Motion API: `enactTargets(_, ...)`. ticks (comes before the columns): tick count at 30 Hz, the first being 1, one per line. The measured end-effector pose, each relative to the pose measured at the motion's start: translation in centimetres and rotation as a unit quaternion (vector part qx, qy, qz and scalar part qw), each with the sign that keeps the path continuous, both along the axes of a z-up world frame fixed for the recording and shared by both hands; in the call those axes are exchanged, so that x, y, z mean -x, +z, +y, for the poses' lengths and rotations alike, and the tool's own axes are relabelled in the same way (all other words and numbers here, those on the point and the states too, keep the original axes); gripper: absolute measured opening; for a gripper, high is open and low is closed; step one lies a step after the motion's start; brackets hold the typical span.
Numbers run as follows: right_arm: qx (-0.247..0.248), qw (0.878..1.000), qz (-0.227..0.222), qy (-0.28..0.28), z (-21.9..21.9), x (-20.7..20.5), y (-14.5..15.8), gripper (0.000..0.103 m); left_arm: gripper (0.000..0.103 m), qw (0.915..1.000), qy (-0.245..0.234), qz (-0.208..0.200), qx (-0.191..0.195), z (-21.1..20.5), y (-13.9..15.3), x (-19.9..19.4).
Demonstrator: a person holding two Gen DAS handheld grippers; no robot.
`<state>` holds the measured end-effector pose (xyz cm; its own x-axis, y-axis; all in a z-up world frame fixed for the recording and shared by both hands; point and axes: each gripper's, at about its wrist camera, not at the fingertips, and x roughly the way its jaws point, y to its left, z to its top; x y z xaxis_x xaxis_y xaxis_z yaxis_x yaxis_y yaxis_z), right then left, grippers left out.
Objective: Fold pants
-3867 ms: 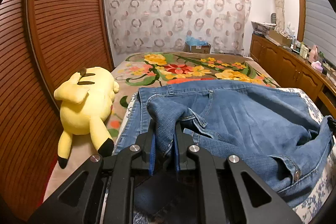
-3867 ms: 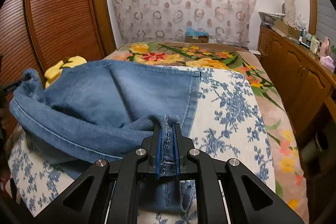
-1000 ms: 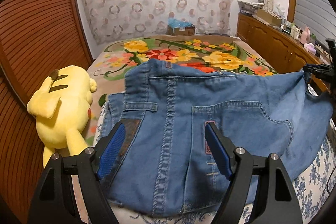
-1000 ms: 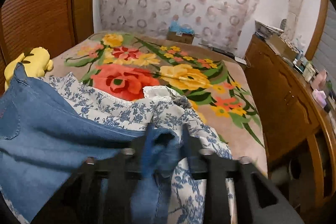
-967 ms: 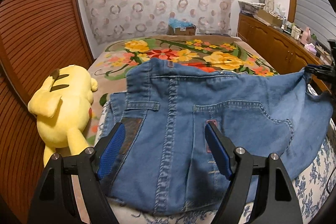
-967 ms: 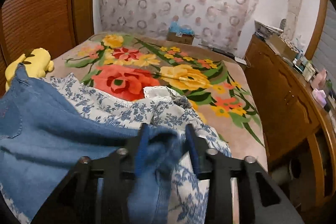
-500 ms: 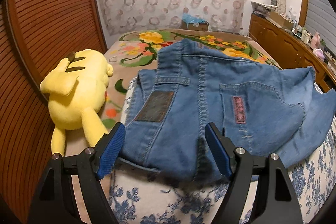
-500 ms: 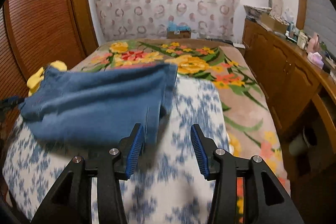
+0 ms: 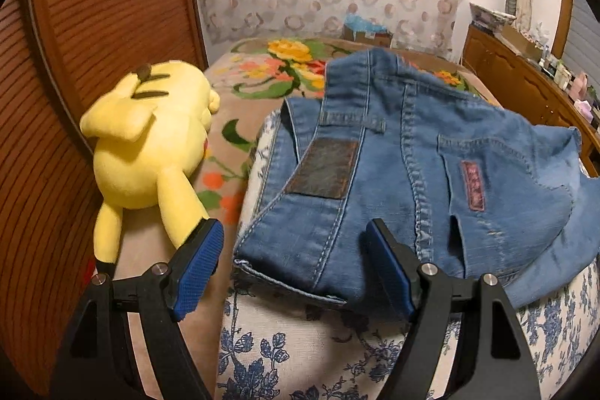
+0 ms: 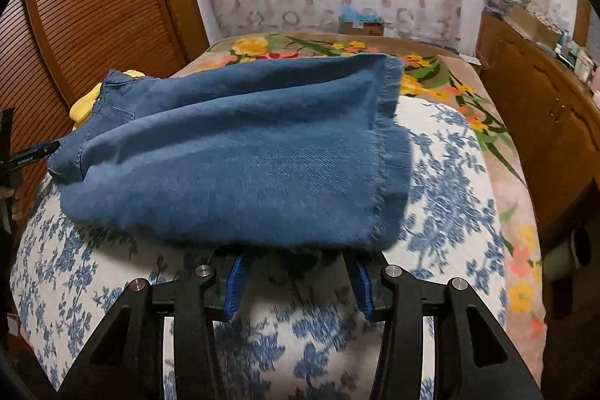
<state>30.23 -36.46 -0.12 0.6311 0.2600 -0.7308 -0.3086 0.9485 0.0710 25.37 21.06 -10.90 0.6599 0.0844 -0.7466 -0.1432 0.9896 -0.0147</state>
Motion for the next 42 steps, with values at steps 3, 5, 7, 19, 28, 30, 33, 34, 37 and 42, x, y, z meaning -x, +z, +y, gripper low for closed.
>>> enactTargets(3,0.006,1.000,0.001,0.004,0.1,-0.2,-0.4,0.037,0.079,1.0000,-0.003,0.007,-0.001,-0.1,-0.5,-0.4)
enactTargets(5,0.010,1.000,0.007,0.010,0.5,-0.4,-0.9,0.024,0.079,0.9999,-0.001,0.010,0.003,0.0,-0.8,-0.6)
enactTargets(7,0.016,1.000,0.008,0.015,0.8,-0.4,-1.2,0.017,0.079,0.9999,0.002,0.014,0.006,0.3,-1.0,-0.8)
enactTargets(19,0.006,0.999,-0.051,-0.012,0.4,1.0,0.1,0.002,0.016,0.9990,-0.004,-0.022,-0.038,-2.3,1.2,0.4)
enactTargets(28,-0.005,0.995,-0.095,-0.027,-0.8,6.5,2.3,0.002,0.014,0.9961,-0.001,-0.083,-0.029,-2.3,6.8,3.8)
enactTargets(30,0.001,0.994,-0.105,-0.030,-1.0,8.3,2.4,0.002,0.014,0.9952,-0.005,-0.094,-0.027,-2.7,7.7,5.2)
enactTargets(33,0.001,0.993,-0.114,-0.037,-1.6,11.2,2.6,0.002,0.014,0.9944,-0.011,-0.103,-0.021,-3.3,8.6,7.5)
enactTargets(34,0.002,0.992,-0.116,-0.039,-1.9,12.4,2.6,0.002,0.014,0.9942,-0.013,-0.105,-0.019,-3.5,8.6,8.2)
enactTargets(37,0.004,0.992,-0.118,-0.041,-2.2,15.6,2.2,0.002,0.014,0.9937,-0.022,-0.109,-0.018,-4.5,8.6,11.2)
enactTargets(42,-0.003,0.992,-0.119,-0.045,-3.0,21.1,1.8,0.002,0.014,0.9938,-0.025,-0.109,0.000,-5.2,7.8,16.3)
